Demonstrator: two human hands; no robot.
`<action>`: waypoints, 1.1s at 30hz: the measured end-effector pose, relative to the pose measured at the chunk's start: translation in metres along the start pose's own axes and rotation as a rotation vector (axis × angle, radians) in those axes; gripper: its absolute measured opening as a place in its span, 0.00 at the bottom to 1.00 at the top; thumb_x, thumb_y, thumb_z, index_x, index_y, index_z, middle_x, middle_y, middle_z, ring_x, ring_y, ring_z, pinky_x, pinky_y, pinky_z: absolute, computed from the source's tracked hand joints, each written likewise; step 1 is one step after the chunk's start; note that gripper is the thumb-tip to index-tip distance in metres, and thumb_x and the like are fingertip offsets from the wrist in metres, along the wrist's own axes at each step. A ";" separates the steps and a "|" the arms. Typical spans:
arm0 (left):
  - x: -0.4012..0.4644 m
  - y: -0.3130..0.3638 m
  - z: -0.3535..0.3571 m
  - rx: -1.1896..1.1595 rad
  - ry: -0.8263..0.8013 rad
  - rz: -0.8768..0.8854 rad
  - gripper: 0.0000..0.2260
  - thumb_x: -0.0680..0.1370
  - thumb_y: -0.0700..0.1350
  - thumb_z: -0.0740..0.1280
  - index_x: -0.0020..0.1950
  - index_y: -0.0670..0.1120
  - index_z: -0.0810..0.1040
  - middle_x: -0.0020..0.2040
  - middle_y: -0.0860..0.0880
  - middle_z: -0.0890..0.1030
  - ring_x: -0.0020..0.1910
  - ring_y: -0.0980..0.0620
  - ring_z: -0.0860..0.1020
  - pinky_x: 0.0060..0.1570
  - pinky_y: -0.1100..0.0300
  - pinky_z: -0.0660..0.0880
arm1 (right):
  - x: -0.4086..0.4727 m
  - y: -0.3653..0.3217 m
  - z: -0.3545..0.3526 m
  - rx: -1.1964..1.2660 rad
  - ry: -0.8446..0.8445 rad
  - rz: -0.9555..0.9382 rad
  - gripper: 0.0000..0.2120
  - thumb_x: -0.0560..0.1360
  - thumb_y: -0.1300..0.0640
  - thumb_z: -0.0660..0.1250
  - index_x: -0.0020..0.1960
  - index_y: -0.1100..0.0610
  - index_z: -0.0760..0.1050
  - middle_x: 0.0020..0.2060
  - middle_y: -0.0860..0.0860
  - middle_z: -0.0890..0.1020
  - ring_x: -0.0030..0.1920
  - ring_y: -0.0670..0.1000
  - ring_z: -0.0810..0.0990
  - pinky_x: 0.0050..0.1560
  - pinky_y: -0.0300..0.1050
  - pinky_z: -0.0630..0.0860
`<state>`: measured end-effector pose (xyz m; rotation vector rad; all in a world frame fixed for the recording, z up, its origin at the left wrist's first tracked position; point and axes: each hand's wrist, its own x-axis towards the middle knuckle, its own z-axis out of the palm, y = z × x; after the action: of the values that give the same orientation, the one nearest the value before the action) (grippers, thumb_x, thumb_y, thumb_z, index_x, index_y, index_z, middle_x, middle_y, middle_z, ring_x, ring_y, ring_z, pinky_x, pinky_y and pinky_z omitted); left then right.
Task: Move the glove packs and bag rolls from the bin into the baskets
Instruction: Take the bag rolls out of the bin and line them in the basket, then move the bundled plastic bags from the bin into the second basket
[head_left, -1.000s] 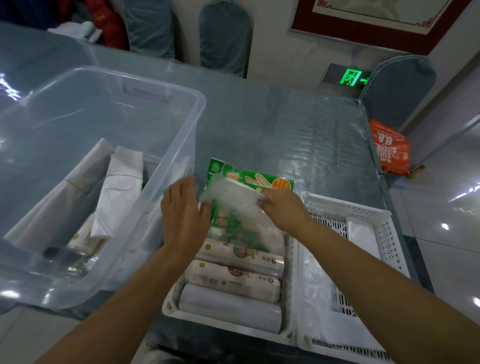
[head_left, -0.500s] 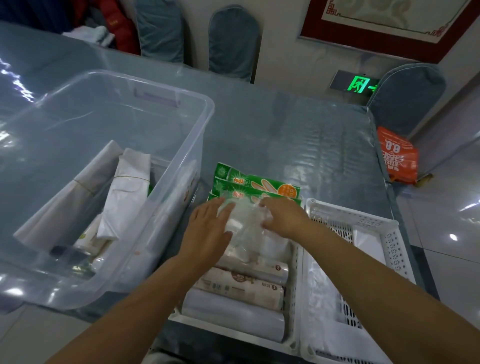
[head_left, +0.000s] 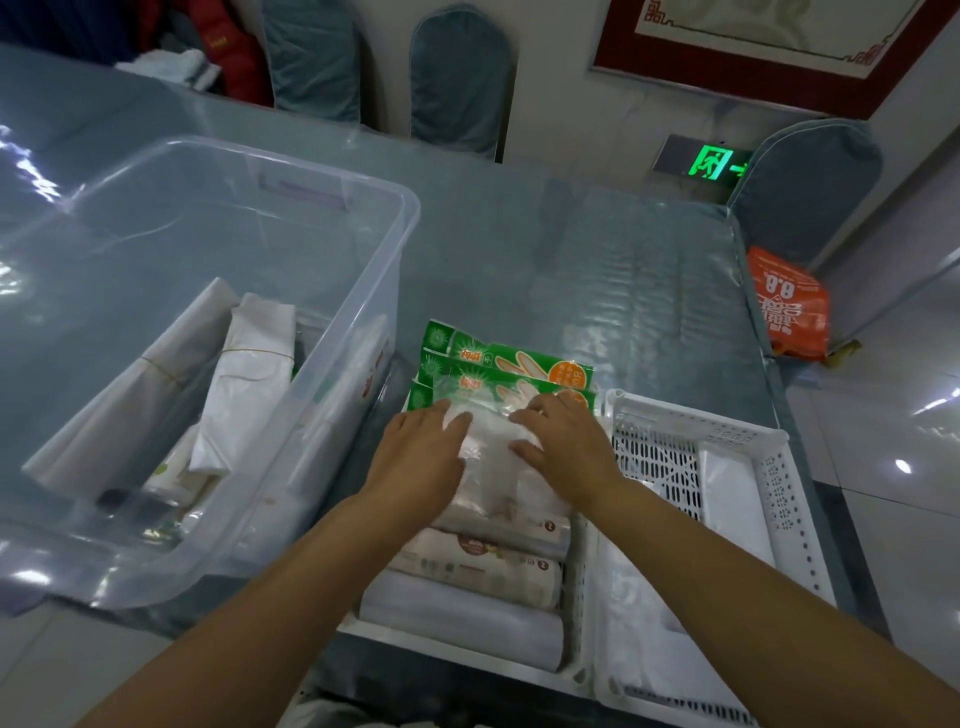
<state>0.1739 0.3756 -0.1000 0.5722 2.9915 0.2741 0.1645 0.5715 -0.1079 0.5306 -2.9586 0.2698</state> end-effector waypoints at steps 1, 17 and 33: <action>-0.003 0.007 -0.012 0.023 0.058 0.028 0.25 0.77 0.48 0.61 0.73 0.49 0.58 0.75 0.44 0.60 0.69 0.43 0.64 0.67 0.48 0.59 | 0.004 -0.001 -0.010 0.038 0.070 -0.001 0.13 0.73 0.53 0.69 0.56 0.56 0.78 0.49 0.56 0.80 0.50 0.57 0.76 0.50 0.50 0.71; -0.050 -0.132 -0.176 0.111 0.294 -0.011 0.14 0.77 0.48 0.62 0.63 0.52 0.74 0.60 0.49 0.78 0.57 0.45 0.75 0.52 0.55 0.68 | 0.112 -0.144 -0.116 0.346 0.283 -0.073 0.07 0.74 0.58 0.66 0.49 0.54 0.82 0.44 0.50 0.84 0.43 0.48 0.79 0.44 0.41 0.74; -0.059 -0.364 -0.186 0.133 0.137 0.183 0.15 0.75 0.50 0.65 0.62 0.52 0.76 0.60 0.49 0.79 0.63 0.50 0.72 0.66 0.57 0.58 | 0.250 -0.301 0.003 -0.077 -0.407 0.043 0.13 0.75 0.50 0.61 0.58 0.50 0.74 0.55 0.53 0.79 0.54 0.57 0.77 0.49 0.48 0.72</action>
<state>0.0764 -0.0090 0.0158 0.8777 3.1093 0.1311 0.0382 0.2097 -0.0270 0.5729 -3.3577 0.0549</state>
